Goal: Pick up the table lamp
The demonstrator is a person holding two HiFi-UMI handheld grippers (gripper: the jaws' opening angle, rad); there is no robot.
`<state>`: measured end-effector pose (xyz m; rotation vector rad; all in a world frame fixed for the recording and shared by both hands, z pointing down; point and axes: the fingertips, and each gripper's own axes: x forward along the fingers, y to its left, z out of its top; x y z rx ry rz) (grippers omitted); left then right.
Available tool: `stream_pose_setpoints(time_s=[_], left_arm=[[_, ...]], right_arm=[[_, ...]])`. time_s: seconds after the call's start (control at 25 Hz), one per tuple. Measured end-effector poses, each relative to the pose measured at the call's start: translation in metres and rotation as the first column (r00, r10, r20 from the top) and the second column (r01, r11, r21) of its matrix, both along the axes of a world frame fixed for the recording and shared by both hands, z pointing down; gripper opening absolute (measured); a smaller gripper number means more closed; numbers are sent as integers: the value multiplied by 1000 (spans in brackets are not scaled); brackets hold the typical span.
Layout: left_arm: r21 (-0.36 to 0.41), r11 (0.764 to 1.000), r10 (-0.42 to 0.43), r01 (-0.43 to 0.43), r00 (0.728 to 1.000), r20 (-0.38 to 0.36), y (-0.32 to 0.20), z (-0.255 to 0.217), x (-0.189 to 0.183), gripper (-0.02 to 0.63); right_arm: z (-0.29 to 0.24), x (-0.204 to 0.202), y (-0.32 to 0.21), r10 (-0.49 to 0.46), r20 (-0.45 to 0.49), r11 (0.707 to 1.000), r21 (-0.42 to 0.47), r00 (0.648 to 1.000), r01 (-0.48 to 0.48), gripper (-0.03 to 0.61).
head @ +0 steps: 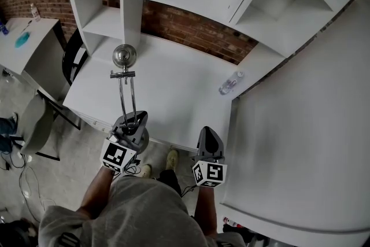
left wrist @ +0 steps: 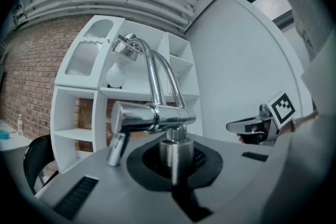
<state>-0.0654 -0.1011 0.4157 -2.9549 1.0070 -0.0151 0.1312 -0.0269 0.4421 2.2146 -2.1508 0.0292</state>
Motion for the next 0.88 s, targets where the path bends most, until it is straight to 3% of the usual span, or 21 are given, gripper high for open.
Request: stream_pose_setpoints(time_s=[0.88], left_arm=[[-9, 1000, 2, -2, 1000, 9, 3, 2, 6, 0]], right_arm=[[1, 2, 4, -5, 1, 1000, -5, 1000, 5, 22]])
